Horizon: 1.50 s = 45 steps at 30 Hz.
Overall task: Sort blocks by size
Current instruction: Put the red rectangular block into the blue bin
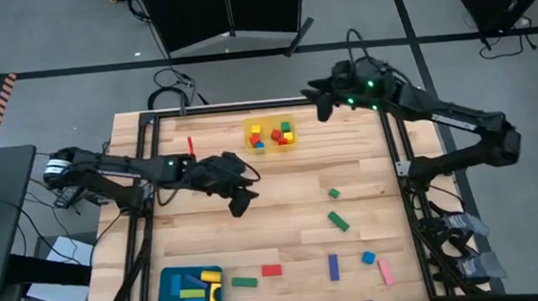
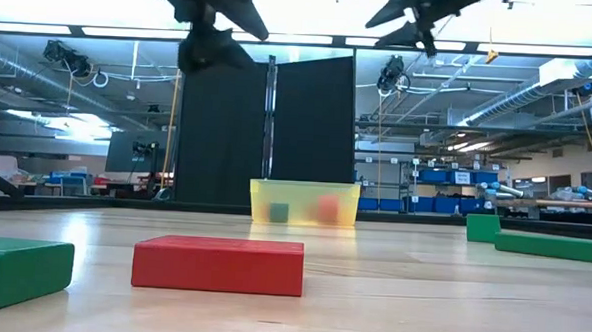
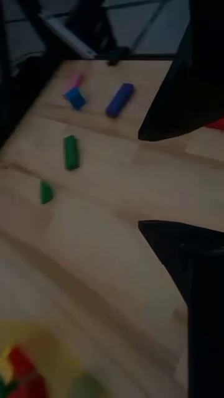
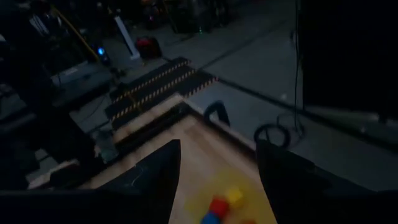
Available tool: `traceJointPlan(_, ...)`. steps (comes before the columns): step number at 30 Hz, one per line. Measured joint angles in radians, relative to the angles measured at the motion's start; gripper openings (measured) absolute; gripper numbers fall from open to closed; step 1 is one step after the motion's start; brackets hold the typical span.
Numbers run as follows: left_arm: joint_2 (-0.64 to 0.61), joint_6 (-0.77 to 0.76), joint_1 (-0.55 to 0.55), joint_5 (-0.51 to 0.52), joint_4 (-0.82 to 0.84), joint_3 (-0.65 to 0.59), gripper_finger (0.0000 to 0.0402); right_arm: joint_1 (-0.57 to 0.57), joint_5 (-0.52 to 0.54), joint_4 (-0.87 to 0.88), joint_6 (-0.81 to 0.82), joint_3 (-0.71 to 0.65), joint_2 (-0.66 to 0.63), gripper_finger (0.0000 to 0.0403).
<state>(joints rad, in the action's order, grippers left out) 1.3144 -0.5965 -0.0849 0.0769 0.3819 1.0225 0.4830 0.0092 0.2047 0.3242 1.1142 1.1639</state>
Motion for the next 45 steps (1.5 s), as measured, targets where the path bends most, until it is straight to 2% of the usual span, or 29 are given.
traceJointPlan(5,0.077,0.048,0.005,-0.122,-0.015,0.0,0.0227,-0.07,0.0,0.017,0.11,-0.137,-0.082,0.0219)
traceJointPlan(10,0.145,0.095,0.017,-0.257,-0.032,0.0,0.0229,-0.212,0.029,-0.025,0.225,-0.271,-0.116,0.0219)
traceJointPlan(13,0.168,0.12,0.022,-0.296,-0.051,0.0,0.023,-0.311,0.055,-0.058,0.289,-0.332,-0.106,0.0218)
traceJointPlan(20,0.206,0.127,0.021,-0.288,-0.015,0.035,0.023,-0.539,0.16,-0.139,0.391,-0.379,-0.032,0.0217)
traceJointPlan(26,0.275,0.125,0.019,-0.213,0.078,0.099,0.023,-0.632,0.237,-0.199,0.435,-0.379,0.026,0.0217)
traceJointPlan(31,0.37,0.126,0.015,-0.203,0.133,0.161,0.023,-0.656,0.236,-0.215,0.433,-0.377,0.033,0.0217)
traceJointPlan(37,0.483,0.097,-0.012,-0.21,0.117,0.252,0.023,-0.681,0.223,-0.23,0.374,-0.378,0.014,0.0217)
traceJointPlan(45,0.579,0.003,-0.086,-0.198,0.137,0.379,0.023,-0.683,0.086,-0.228,0.277,-0.378,0.002,0.0217)
